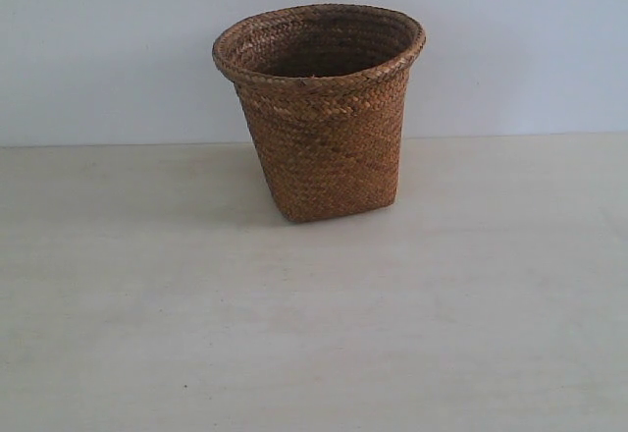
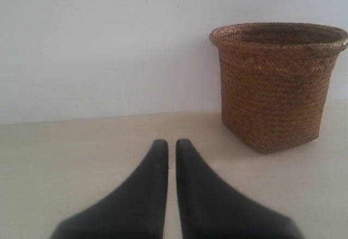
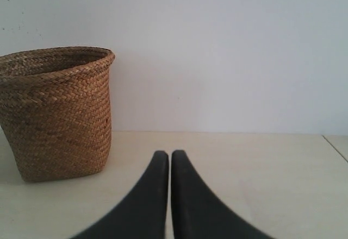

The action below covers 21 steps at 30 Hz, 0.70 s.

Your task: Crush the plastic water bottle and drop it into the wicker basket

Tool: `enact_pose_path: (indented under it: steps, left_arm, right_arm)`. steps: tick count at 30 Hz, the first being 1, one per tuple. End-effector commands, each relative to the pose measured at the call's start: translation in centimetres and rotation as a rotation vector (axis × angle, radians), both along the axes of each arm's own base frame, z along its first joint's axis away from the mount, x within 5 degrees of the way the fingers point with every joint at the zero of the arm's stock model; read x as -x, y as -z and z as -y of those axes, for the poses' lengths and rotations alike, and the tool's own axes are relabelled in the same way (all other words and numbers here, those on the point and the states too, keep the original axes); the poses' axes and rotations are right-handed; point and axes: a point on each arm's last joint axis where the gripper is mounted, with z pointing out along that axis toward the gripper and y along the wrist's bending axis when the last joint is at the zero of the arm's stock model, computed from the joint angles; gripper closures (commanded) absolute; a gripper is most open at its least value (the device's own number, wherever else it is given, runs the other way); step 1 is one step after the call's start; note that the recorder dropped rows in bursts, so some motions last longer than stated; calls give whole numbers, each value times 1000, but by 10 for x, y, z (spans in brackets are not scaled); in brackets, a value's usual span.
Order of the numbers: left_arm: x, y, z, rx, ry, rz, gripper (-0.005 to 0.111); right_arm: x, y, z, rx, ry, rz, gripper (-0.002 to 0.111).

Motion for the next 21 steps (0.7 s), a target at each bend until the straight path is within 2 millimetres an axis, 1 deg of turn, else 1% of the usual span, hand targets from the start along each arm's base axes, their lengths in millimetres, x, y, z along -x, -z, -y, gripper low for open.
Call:
enact_pose_path:
  steps: [1, 8, 11, 18, 21]
  left_arm:
    - [0, 16, -3, -11, -49, -11, 102]
    - [-1, 40, -7, 16, -132, -54, 102]
    - [-1, 40, -8, 30, -156, -41, 102]
    - [1, 50, -8, 28, -153, -153, 102]
    - [1, 50, -8, 28, -153, -153, 102]
  right_arm:
    - [0, 1, 0, 0, 2, -1, 108]
    - [0, 1, 0, 0, 2, -1, 108]
    - [0, 1, 0, 0, 2, -1, 108]
    - [0, 1, 0, 0, 2, -1, 108]
    - [0, 1, 0, 0, 2, -1, 108]
